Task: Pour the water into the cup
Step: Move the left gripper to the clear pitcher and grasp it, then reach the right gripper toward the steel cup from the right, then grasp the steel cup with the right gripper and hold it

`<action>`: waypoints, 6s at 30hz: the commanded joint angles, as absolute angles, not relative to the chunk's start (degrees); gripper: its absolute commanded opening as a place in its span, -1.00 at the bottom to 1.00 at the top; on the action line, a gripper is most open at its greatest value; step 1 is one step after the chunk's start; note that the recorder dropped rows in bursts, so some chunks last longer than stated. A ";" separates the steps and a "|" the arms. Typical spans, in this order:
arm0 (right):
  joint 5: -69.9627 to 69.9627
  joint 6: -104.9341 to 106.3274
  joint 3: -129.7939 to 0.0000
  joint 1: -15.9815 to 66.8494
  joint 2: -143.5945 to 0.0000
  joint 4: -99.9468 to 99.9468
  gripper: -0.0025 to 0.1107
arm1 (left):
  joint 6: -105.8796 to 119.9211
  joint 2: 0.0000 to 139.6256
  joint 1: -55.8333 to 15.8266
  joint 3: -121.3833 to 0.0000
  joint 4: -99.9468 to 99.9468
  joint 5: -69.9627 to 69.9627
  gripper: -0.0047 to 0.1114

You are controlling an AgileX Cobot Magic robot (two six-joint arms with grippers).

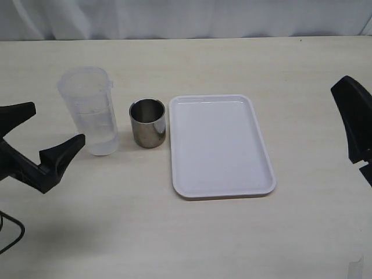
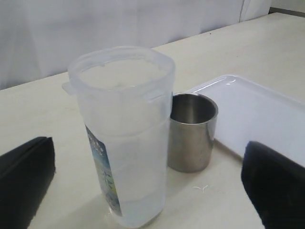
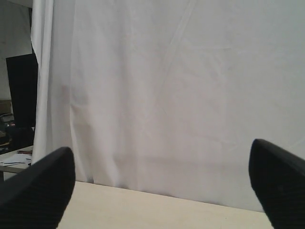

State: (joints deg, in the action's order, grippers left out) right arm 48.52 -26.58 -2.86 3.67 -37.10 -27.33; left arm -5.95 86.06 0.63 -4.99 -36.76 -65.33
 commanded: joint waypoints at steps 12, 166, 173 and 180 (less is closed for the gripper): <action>47.91 -26.56 -3.28 3.44 -37.34 -27.82 0.67 | -5.72 101.41 0.22 -14.16 -40.89 -69.25 0.89; 59.82 -23.16 -61.00 17.47 -131.23 -56.38 0.67 | -9.22 117.28 -1.51 -32.35 -46.45 -69.96 -0.92; 58.81 -23.05 -62.50 19.92 -131.23 -57.01 0.67 | -9.22 117.28 -1.51 -32.35 -46.45 -69.96 -0.92; 50.52 -22.92 -65.21 24.03 -131.23 -54.71 0.67 | -9.22 117.28 -1.51 -32.35 -46.66 -69.96 -0.92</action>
State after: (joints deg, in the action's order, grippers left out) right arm 54.08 -23.12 -64.21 22.94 -131.22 -55.83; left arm -8.89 117.15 -1.33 -32.02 -46.10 -69.39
